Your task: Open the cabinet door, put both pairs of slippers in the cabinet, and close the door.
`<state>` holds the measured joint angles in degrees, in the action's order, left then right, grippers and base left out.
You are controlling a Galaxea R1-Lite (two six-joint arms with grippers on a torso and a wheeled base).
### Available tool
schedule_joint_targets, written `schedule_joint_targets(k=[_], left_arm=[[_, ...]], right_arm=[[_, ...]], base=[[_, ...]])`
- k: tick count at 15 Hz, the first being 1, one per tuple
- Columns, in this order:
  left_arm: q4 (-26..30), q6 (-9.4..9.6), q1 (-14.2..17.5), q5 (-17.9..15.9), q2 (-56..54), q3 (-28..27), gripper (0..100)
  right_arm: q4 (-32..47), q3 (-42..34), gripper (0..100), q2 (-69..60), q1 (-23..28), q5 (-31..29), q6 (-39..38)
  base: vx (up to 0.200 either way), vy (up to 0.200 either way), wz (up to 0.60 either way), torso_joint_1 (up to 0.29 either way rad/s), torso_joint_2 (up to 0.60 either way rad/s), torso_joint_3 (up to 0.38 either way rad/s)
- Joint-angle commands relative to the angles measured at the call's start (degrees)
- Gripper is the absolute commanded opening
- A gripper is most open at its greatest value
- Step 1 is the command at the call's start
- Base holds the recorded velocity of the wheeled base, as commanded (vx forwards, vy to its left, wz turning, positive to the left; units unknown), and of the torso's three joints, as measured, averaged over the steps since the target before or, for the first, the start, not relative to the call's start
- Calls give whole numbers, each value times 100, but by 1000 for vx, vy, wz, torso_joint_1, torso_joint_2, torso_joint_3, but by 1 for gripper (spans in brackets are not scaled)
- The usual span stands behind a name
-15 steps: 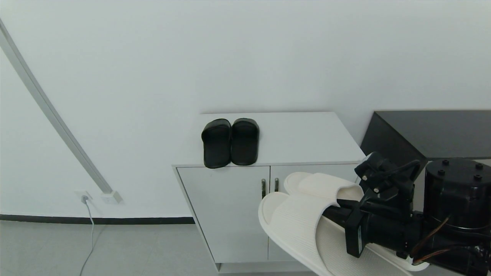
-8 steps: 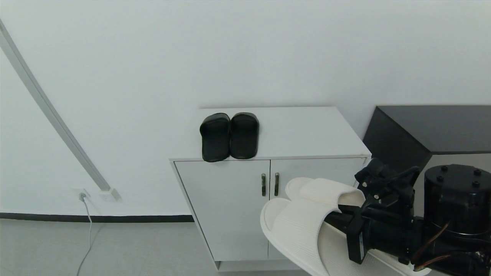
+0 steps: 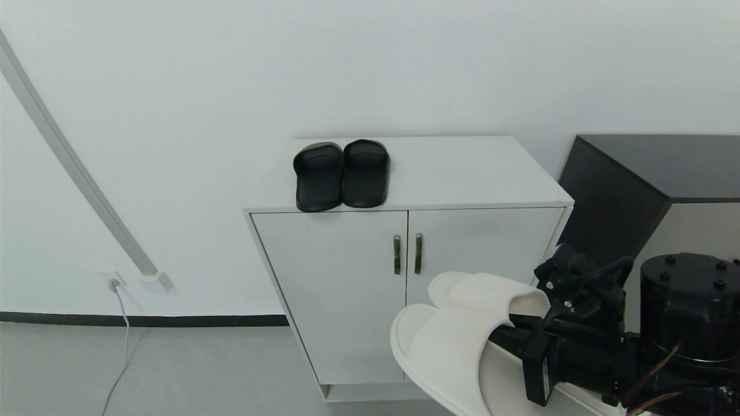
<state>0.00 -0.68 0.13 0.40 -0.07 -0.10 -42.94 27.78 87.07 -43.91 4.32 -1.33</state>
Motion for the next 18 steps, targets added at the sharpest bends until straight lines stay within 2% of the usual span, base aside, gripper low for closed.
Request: schedule_joint_targets(k=[1, 11, 18], left_arm=[[0, -2, 4, -5, 7, 1, 100], [0, 33, 4, -5, 7, 1, 100], [0, 42, 4, -23, 16, 1, 100]], right_arm=[[-4, -10, 0, -41, -12, -1, 1], [4, -62, 0, -111, -100, -10, 10], [-4, -89, 0, -146, -127, -10, 19]], base=[[0, 0, 0, -227, 525, 315], [0, 0, 0, -183, 502, 316], [0, 0, 0, -118, 461, 340]])
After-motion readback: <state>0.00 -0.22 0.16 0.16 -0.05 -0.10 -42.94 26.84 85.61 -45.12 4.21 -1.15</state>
